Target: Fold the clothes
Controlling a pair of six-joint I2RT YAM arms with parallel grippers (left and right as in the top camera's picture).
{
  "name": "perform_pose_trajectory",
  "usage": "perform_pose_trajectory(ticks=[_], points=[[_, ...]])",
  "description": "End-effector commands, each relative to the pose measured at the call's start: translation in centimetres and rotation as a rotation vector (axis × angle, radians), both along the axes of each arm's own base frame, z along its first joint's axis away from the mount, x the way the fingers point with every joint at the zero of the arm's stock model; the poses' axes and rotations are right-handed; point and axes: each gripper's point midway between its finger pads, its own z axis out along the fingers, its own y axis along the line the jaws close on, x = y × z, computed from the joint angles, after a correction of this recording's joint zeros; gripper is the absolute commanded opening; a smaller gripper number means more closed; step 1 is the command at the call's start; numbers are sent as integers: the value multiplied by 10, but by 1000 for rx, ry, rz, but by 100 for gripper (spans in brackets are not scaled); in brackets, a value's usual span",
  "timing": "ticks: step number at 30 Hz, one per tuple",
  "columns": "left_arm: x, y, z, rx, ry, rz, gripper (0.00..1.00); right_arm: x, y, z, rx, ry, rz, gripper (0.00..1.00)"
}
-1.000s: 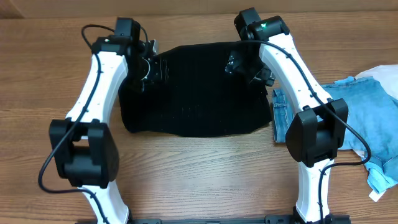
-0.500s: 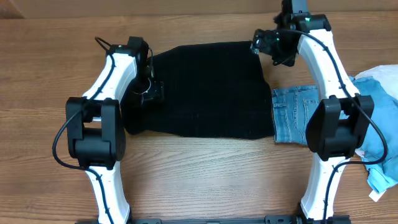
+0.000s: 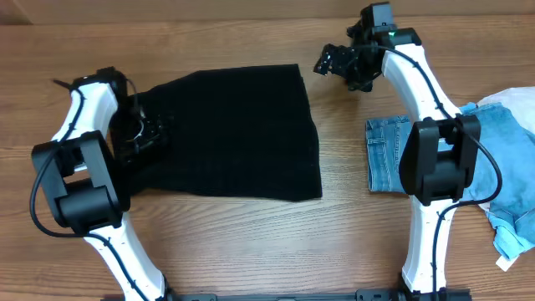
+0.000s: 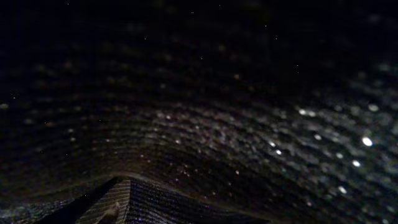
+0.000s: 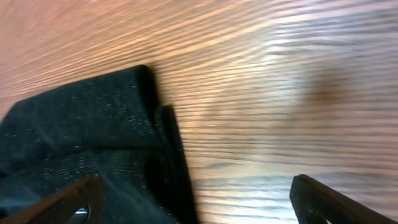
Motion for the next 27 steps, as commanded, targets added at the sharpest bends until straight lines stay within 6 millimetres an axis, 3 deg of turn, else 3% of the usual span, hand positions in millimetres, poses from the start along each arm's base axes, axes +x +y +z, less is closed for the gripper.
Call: perform_pose_trajectory(ticks=[1, 6, 7, 8, 9, 10, 14, 17, 20, 22, 25, 26, 27], points=[[-13, 21, -11, 65, 66, 1, 65, -7, 34, 1, 43, -5, 69, 98], [19, 1, 45, 24, -40, -75, 61, -22, 65, -8, -57, -21, 177, 93], [24, -3, 54, 32, -70, -87, 63, -22, 65, -11, -81, -18, 168, 93], [31, -7, 63, 44, -114, -101, 73, -22, 65, -17, -99, -8, 154, 93], [37, -8, 66, 51, -145, -106, 86, -24, 66, -23, -95, 13, 142, 93], [40, -8, 66, 55, -153, -92, 92, -26, 66, -30, -91, 36, 137, 93], [46, 13, 63, 105, -177, -58, 95, -36, 77, -34, -41, 73, 170, 90], [51, 17, 63, 109, -198, -50, 95, -37, 83, -39, -43, 76, 181, 86], [53, 17, 63, 111, -206, -52, 94, -33, 85, -38, -29, 68, 156, 59], [54, 17, 63, 112, -209, -52, 94, -35, 88, -40, -17, 77, 159, 52], [53, 17, 63, 111, -206, -52, 94, -36, 90, -46, -11, 102, 131, 11], [53, 17, 63, 111, -206, -52, 94, -35, 90, -46, -6, 103, 120, 4], [53, 17, 63, 111, -206, -52, 94, -32, 91, -41, -4, 92, 120, 4]])
